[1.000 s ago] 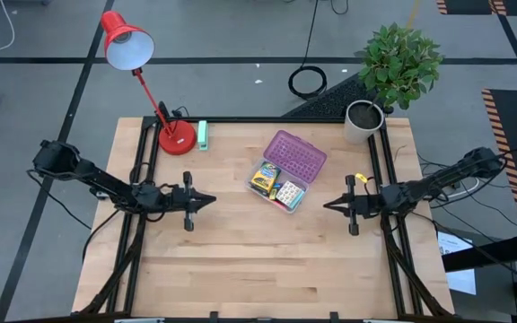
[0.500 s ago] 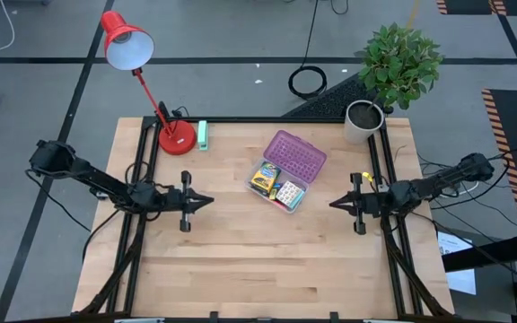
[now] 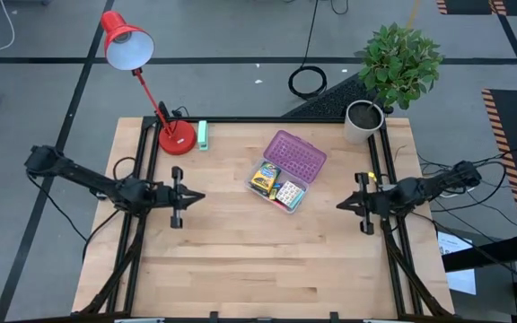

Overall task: Pack school essentials
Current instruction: Return to Home Position

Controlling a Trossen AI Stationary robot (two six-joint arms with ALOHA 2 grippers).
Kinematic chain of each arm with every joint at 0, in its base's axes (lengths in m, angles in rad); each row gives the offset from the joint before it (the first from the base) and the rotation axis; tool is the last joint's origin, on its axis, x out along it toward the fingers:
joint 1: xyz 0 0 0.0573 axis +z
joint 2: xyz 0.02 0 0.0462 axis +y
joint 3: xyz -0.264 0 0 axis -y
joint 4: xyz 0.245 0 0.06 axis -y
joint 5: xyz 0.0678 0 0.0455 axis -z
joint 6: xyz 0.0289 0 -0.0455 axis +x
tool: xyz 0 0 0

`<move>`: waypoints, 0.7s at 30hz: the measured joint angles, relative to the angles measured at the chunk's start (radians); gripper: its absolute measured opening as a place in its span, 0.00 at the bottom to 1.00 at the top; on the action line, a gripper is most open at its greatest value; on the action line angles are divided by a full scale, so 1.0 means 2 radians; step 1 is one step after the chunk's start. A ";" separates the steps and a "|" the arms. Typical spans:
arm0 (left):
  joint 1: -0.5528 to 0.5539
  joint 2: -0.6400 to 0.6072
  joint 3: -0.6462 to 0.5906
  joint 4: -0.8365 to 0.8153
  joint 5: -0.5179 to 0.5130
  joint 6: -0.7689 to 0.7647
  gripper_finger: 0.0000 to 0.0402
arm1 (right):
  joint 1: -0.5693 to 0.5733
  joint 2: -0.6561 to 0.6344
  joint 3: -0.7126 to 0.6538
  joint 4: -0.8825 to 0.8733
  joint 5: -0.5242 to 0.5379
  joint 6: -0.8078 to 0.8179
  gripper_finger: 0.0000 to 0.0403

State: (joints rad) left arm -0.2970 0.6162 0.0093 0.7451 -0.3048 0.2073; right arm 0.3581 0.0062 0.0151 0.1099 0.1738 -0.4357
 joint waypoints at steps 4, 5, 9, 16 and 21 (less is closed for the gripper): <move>0.000 -0.034 0.000 -0.029 0.000 0.000 0.05 | -0.013 -0.002 0.000 0.000 -0.011 -0.007 0.00; 0.000 -0.038 0.000 -0.032 0.000 0.000 0.05 | -0.020 -0.002 0.000 0.001 -0.011 -0.007 0.00; 0.000 -0.050 0.000 -0.041 -0.003 0.002 0.05 | -0.051 -0.002 0.000 0.002 -0.038 -0.012 0.00; 0.005 -0.050 0.000 -0.042 -0.005 0.010 0.05 | -0.135 -0.002 0.000 0.001 -0.104 0.010 0.00; 0.009 -0.050 0.000 -0.043 -0.006 0.004 0.05 | -0.178 -0.002 0.000 0.001 -0.115 0.024 0.00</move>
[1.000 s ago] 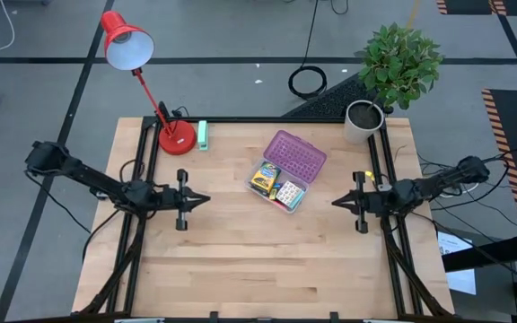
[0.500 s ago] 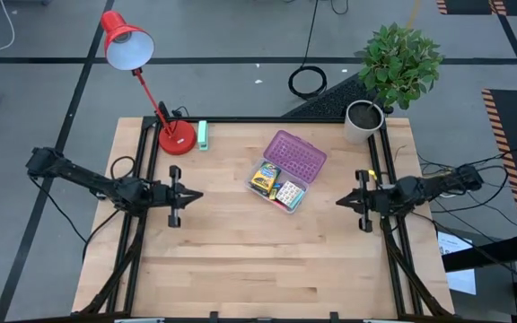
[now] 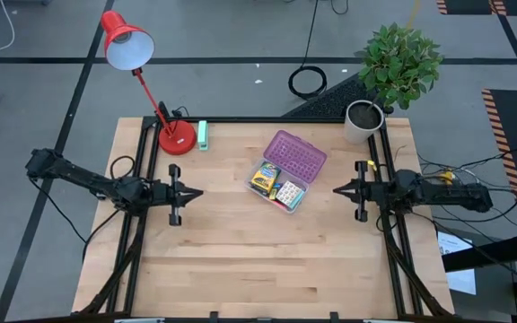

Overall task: Pack school essentials
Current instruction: Return to Home Position

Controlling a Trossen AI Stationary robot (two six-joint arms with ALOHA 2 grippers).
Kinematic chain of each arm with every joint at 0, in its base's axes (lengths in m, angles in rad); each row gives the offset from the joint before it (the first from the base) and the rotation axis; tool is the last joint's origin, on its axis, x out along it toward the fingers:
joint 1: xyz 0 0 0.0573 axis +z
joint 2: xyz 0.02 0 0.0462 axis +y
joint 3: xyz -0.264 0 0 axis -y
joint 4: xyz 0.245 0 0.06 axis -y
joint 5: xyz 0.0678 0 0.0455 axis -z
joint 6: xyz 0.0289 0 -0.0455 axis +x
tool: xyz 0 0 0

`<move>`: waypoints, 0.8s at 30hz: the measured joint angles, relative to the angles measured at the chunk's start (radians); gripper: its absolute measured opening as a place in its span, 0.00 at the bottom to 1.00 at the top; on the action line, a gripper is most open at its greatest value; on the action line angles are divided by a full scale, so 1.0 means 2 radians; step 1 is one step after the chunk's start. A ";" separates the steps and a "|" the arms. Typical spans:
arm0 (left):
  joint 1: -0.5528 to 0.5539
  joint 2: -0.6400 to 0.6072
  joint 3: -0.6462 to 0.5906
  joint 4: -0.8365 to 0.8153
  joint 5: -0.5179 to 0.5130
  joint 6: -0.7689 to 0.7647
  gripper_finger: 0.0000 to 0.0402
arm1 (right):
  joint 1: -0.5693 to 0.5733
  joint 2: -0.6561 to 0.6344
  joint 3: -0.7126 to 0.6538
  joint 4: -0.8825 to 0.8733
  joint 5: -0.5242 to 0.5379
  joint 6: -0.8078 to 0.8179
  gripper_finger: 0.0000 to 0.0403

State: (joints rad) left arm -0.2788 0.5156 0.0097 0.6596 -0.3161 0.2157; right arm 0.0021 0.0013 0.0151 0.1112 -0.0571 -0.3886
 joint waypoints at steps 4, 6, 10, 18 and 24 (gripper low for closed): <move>0.000 0.000 0.000 -0.007 0.000 0.000 0.05 | -0.022 0.000 0.000 -0.012 0.001 0.014 0.00; 0.000 0.000 0.000 -0.007 -0.003 0.000 0.05 | -0.029 0.000 0.000 -0.020 0.000 0.019 0.00; 0.000 0.000 0.000 -0.007 -0.004 0.000 0.05 | -0.035 0.000 0.000 -0.029 0.001 0.032 0.00; 0.000 -0.002 0.000 -0.031 -0.028 0.003 0.05 | -0.035 0.000 0.000 -0.030 0.004 0.027 0.00; 0.001 -0.034 0.000 -0.072 -0.032 -0.010 0.05 | -0.035 0.001 0.000 -0.030 0.002 0.018 0.00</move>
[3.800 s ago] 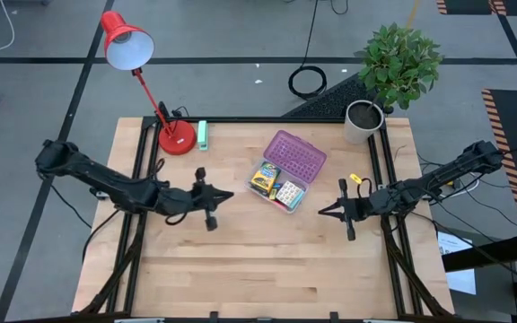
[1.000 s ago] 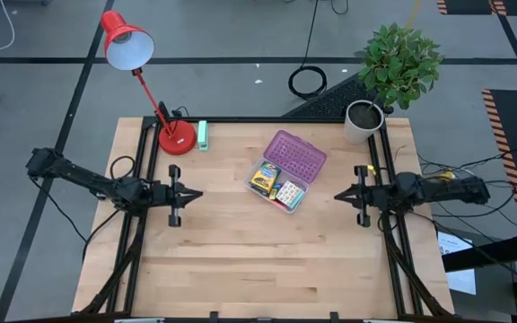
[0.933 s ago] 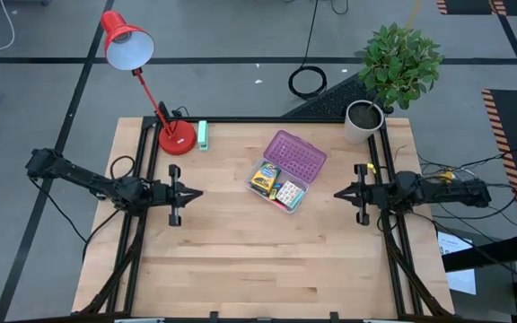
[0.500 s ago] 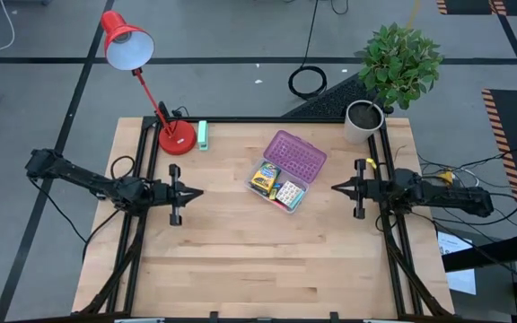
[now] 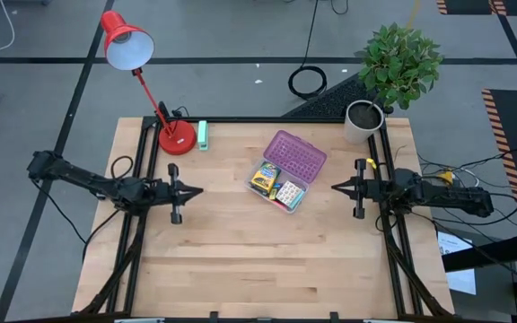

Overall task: Pack school essentials
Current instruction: Return to Home Position

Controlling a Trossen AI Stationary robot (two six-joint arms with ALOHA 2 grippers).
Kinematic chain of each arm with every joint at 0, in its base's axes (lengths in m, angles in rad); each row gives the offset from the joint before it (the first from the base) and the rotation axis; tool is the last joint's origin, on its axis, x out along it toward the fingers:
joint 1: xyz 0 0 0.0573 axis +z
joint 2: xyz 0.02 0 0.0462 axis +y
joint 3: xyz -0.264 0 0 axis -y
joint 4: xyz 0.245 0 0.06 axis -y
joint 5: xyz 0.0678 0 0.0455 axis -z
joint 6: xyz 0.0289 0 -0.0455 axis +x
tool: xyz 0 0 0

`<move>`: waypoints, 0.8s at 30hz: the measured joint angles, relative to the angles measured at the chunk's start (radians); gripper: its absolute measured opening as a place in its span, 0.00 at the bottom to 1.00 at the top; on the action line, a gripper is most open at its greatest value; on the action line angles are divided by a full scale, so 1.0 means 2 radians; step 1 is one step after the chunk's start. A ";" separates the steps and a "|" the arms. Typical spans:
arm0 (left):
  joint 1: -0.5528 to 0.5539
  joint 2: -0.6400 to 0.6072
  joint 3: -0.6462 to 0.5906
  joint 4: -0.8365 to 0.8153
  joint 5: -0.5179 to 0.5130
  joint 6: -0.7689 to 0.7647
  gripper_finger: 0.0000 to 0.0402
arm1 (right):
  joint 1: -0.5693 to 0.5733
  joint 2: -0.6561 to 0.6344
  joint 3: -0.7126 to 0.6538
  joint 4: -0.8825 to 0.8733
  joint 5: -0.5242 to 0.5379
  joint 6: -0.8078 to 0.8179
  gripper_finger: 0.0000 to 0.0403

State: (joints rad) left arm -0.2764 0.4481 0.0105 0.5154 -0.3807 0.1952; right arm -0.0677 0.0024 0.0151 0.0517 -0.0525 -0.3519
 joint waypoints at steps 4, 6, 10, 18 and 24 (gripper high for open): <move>0.000 -0.031 0.000 -0.026 0.010 0.000 0.05 | 0.000 0.000 0.000 0.000 0.000 -0.002 0.00; 0.000 -0.047 0.000 -0.039 0.012 0.001 0.05 | 0.000 0.000 0.000 0.000 0.000 -0.001 0.00; 0.000 -0.079 0.000 -0.062 0.039 0.010 0.04 | 0.000 0.000 0.000 0.000 0.000 -0.001 0.00; 0.025 -0.154 0.000 -0.115 0.085 0.043 0.02 | 0.000 0.000 0.000 0.000 0.000 -0.001 0.00; 0.072 -0.213 0.000 -0.183 0.137 0.035 0.01 | 0.000 0.000 0.000 0.000 0.000 -0.001 0.00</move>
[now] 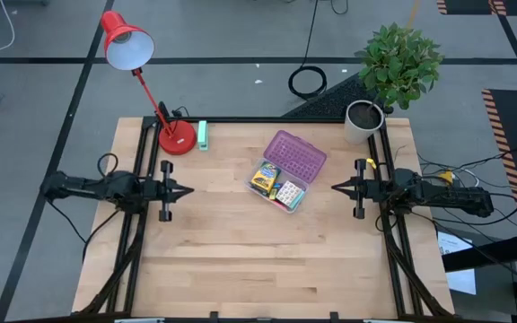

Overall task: Pack school essentials
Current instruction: Return to Home Position

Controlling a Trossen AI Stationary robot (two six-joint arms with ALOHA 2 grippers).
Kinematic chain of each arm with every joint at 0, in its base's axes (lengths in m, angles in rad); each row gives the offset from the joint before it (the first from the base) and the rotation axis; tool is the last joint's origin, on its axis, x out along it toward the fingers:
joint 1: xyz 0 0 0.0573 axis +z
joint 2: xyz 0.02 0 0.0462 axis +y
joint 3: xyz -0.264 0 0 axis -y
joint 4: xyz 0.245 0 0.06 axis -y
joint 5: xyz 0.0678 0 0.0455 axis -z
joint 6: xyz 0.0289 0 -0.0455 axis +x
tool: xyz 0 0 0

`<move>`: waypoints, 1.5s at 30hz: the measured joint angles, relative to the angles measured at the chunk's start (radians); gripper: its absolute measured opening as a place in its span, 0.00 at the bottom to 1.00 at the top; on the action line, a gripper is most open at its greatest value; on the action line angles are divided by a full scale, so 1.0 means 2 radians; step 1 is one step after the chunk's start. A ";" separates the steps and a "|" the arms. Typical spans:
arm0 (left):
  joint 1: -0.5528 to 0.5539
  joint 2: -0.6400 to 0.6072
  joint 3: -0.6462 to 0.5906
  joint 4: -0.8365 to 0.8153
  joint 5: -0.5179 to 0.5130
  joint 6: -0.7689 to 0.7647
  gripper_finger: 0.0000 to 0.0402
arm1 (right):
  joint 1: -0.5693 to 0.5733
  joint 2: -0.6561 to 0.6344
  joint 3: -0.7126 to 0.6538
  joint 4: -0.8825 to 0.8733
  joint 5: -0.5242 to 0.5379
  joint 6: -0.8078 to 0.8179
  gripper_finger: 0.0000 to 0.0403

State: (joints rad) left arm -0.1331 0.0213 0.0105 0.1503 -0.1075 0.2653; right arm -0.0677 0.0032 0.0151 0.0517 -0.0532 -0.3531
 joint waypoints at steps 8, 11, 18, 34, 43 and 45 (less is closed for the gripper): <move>0.058 -0.009 0.000 -0.055 0.053 -0.019 0.01 | 0.000 0.000 0.000 0.000 0.000 0.000 0.00; 0.076 -0.009 0.000 -0.063 0.081 -0.020 0.01 | 0.000 0.000 0.000 0.000 0.000 0.000 0.00; 0.102 -0.008 0.000 -0.066 0.079 -0.020 0.00 | 0.000 0.000 0.000 0.000 0.000 0.000 0.00; 0.106 -0.008 0.000 -0.065 0.066 -0.052 0.06 | 0.000 0.000 0.000 0.000 0.000 0.000 0.00; 0.106 -0.008 0.000 -0.065 0.066 -0.053 0.06 | 0.000 0.000 0.000 0.000 0.000 0.000 0.00; 0.106 -0.008 0.000 -0.065 0.066 -0.053 0.06 | 0.000 0.000 0.000 0.000 0.000 0.000 0.00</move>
State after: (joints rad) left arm 0.0784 0.0051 0.0105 0.0196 0.0242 0.1589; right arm -0.0677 0.0032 0.0151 0.0521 -0.0532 -0.3527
